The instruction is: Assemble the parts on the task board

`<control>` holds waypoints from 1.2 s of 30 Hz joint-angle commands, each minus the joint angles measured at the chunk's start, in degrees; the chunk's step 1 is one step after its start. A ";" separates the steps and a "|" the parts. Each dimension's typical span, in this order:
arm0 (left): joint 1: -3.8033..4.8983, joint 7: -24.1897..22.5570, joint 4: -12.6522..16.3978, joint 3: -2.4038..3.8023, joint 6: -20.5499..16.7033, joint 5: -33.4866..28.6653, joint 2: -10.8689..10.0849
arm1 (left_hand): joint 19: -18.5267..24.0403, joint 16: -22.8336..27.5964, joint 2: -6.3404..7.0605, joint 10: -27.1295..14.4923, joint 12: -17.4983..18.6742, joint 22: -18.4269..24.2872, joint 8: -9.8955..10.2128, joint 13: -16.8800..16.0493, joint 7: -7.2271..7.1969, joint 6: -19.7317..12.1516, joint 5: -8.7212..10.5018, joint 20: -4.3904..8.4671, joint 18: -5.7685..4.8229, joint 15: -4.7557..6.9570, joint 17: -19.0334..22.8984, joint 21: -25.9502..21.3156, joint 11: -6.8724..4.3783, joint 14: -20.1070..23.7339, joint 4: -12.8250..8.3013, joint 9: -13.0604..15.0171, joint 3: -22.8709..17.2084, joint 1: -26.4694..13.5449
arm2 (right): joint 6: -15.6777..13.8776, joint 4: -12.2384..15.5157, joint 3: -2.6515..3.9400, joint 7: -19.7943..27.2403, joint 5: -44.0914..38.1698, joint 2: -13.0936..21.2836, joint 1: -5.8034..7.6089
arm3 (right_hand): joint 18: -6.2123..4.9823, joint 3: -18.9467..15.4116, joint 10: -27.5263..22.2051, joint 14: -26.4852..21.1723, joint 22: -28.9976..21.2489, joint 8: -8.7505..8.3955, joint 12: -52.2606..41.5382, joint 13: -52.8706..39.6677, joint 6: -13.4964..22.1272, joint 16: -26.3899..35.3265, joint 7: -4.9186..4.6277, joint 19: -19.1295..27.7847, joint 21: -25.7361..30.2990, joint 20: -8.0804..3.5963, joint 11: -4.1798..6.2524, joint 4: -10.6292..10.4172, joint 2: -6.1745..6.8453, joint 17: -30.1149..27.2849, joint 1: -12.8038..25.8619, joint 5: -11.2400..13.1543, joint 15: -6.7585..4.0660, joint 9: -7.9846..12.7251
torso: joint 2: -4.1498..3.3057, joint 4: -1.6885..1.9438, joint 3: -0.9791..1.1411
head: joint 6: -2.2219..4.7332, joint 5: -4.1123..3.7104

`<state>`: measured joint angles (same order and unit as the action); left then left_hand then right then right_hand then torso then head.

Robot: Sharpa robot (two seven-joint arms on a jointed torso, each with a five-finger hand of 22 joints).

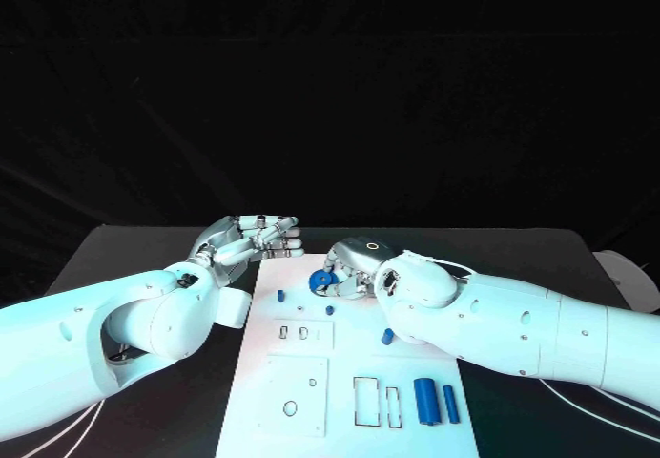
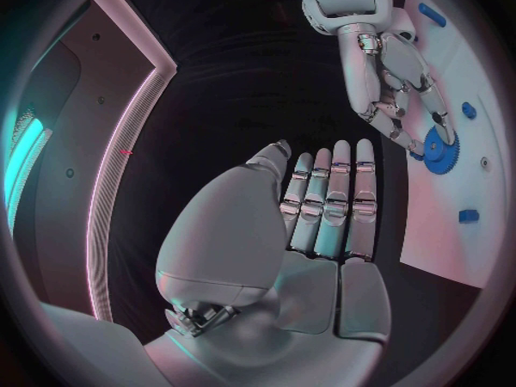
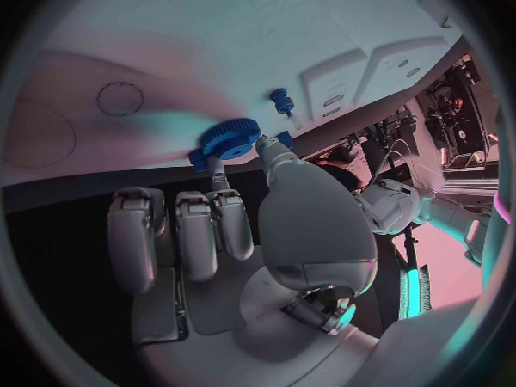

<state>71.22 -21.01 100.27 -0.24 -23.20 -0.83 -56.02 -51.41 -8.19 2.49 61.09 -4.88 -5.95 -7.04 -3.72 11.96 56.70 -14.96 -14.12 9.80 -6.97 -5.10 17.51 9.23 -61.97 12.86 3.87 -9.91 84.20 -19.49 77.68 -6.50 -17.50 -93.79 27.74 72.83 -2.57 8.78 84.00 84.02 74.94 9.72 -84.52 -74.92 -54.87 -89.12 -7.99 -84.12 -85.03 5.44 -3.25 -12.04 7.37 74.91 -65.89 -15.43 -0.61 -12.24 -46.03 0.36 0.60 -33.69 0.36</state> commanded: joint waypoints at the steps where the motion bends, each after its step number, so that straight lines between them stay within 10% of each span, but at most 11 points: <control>1: 0.08 -0.06 0.06 0.05 1.26 -0.06 0.08 | -0.10 0.31 0.25 0.03 0.19 0.10 0.30 0.04 0.42 -0.03 -0.05 -0.07 0.73 -0.22 0.10 -0.35 0.20 0.01 0.00 -0.08 -0.46 0.15 | 1.81 0.16 -0.11 -1.04 -0.50 0.20 -0.18 | 0.83 0.18 0.68 5.56 8.83 -0.39 -0.18 -8.36 -0.51 -0.25 -0.05 -1.34 0.15 0.32 -0.23 -0.28 -0.34 13.26 -0.20 -0.25 0.13 0.01 | 0.01 -0.07 0.00 | 0.02 0.10; 20: 0.08 -0.11 -1.14 0.04 1.29 -0.06 -0.01 | -0.09 0.35 0.25 0.02 0.24 0.11 0.33 0.04 0.42 -0.04 -0.06 -0.08 0.73 -0.23 0.10 -0.37 0.21 0.02 -0.02 -0.08 -0.49 0.19 | -11.25 14.31 0.66 6.31 9.35 15.19 1.11 | 0.27 0.72 -0.45 5.09 6.90 -2.48 0.98 -7.03 0.21 0.44 -0.51 0.17 2.00 0.41 -0.54 0.55 -0.03 11.38 -3.43 -2.98 0.32 0.09 | 0.51 -0.60 0.02 | 0.34 0.75; 26: 0.07 -0.10 -1.44 0.01 1.22 -0.06 0.13 | -0.09 0.35 0.25 0.02 0.24 0.11 0.33 0.04 0.42 -0.04 -0.06 -0.08 0.73 -0.23 0.10 -0.37 0.21 0.02 -0.02 -0.08 -0.49 0.19 | -8.70 17.11 0.89 13.42 20.73 23.64 2.29 | -0.23 0.89 -1.64 4.97 5.16 -3.62 2.09 -5.85 0.11 0.66 -0.86 1.62 3.83 0.72 -0.85 3.53 0.38 11.01 -8.22 -1.47 0.62 0.29 | 1.09 -1.26 0.11 | 0.34 0.45; 36: 0.06 -0.02 -1.51 -0.03 1.49 -0.06 0.80 | -0.09 0.35 0.25 0.02 0.24 0.11 0.33 0.04 0.42 -0.04 -0.06 -0.08 0.73 -0.23 0.10 -0.37 0.21 0.02 -0.02 -0.08 -0.49 0.19 | -1.56 13.37 0.89 20.44 22.86 30.07 2.62 | 0.18 1.86 -2.36 5.53 6.68 -4.82 2.78 -5.15 0.19 -0.19 -1.23 0.46 2.68 0.83 -1.09 7.17 0.17 13.27 -13.40 -1.83 0.80 0.62 | 1.23 -1.66 0.42 | 0.23 0.10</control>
<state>71.22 -20.81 98.76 -0.29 -22.89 -0.83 -55.32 -51.41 -8.19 2.49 61.09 -4.88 -5.89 -7.04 -3.72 11.96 56.70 -14.96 -14.12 9.79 -6.97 -5.05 17.51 9.23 -61.96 12.71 3.87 -10.06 84.20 -24.79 91.43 -5.62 -1.70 -72.93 57.78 75.52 -2.58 10.61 82.03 84.02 74.92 5.23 -81.86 -74.91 -54.68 -89.03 -8.80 -83.32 -82.04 6.24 -4.15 -5.28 7.42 74.90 -78.75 -16.97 -0.21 -11.71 -44.87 -1.17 0.87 -33.35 0.67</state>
